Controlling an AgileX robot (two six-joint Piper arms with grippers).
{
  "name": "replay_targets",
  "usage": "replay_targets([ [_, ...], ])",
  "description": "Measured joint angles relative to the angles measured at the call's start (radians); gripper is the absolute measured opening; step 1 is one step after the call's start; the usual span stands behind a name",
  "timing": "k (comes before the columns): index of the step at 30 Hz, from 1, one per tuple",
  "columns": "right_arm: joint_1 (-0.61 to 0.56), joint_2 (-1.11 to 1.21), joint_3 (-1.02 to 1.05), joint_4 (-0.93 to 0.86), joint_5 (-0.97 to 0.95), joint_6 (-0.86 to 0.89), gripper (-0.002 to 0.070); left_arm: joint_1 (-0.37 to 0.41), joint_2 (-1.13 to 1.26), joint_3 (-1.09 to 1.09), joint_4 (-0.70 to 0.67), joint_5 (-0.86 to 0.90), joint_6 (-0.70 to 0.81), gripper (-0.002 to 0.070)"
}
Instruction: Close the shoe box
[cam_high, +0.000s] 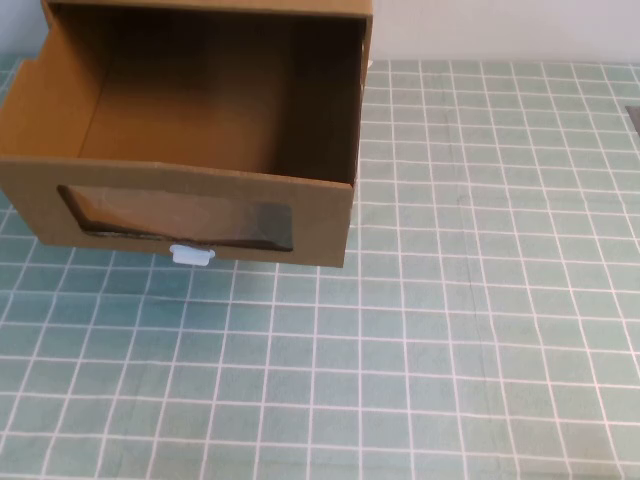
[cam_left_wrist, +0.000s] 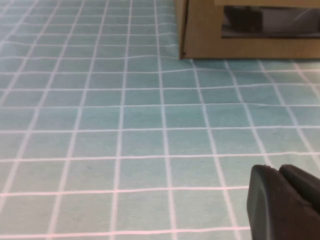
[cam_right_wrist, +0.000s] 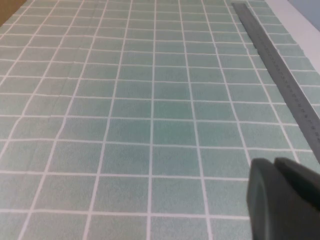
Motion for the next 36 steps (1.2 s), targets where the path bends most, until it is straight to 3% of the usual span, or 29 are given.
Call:
replay_targets([
  [24,0.0,0.0,0.0,-0.006,0.0,0.0,-0.0014,0.0,0.0,0.0,0.052,0.002,0.003,-0.0005],
  [36,0.0,0.0,0.0,-0.006,-0.13,0.0,-0.0014,0.0,0.0,0.0,0.052,0.0,0.003,-0.0005],
])
